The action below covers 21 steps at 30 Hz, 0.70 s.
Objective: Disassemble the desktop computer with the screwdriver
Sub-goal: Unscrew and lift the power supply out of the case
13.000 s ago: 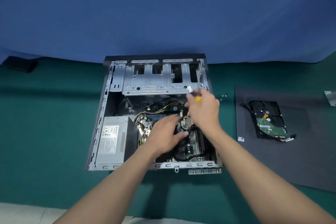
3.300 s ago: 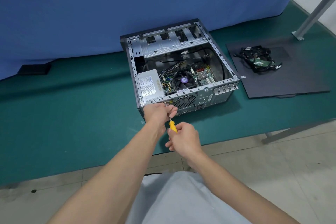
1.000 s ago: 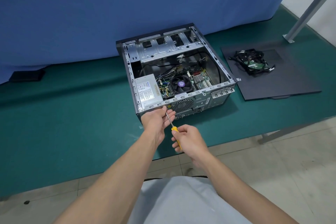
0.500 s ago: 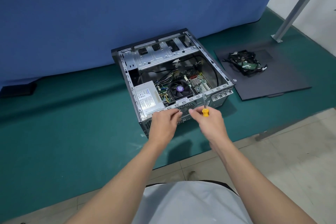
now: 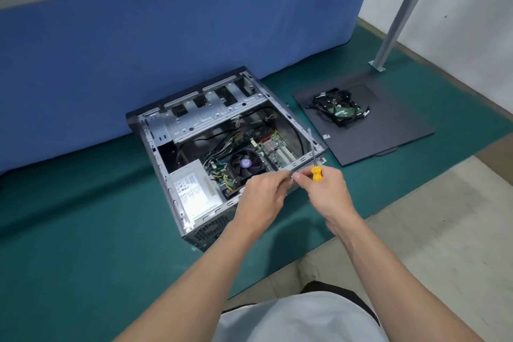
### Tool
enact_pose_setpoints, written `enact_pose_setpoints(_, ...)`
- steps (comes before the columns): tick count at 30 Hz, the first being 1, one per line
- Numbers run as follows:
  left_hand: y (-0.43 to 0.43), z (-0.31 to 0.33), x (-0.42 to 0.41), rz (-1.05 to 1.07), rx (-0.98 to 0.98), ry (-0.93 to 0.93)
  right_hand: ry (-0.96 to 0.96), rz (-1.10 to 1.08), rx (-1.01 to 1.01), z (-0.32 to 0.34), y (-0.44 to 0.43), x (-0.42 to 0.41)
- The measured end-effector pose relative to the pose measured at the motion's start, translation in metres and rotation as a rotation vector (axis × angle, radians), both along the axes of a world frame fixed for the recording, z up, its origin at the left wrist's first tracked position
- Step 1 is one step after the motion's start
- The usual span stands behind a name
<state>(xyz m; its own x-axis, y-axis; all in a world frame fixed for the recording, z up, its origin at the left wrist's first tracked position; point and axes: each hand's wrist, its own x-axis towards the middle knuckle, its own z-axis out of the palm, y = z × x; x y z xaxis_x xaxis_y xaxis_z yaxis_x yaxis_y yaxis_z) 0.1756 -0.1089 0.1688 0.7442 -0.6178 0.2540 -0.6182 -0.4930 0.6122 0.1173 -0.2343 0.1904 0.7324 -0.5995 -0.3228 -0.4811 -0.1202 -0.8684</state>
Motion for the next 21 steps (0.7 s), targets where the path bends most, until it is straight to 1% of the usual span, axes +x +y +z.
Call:
enact_pose_setpoints(3,-0.032,-0.007,0.017,0.157,0.053,-0.019,-0.038,-0.056,-0.064,0.003,-0.044,0.015)
enact_pose_setpoints(5,-0.055,-0.013,0.031,0.288,0.13,-0.027,-0.029,-0.033,-0.13,0.002,-0.078,0.032)
enact_pose_setpoints(8,-0.087,-0.021,0.05,0.489,0.209,0.039,0.024,0.066,-0.222,-0.009,-0.127,0.064)
enact_pose_setpoints(11,-0.102,-0.027,0.062,0.665,0.33,0.145,0.082,0.22,-0.299,-0.027,-0.164,0.104)
enact_pose_setpoints(14,-0.102,-0.034,0.068,0.736,0.408,0.228,0.117,0.394,-0.42,-0.051,-0.184,0.153)
enact_pose_setpoints(17,-0.103,-0.035,0.071,0.732,0.424,0.212,0.13,0.524,-0.5,-0.074,-0.191,0.199)
enact_pose_setpoints(19,-0.102,-0.036,0.071,0.725,0.437,0.223,0.164,0.582,-0.554,-0.091,-0.193,0.222)
enact_pose_setpoints(21,-0.103,-0.04,0.073,0.758,0.441,0.297,0.211,0.621,-0.594,-0.11,-0.194,0.244)
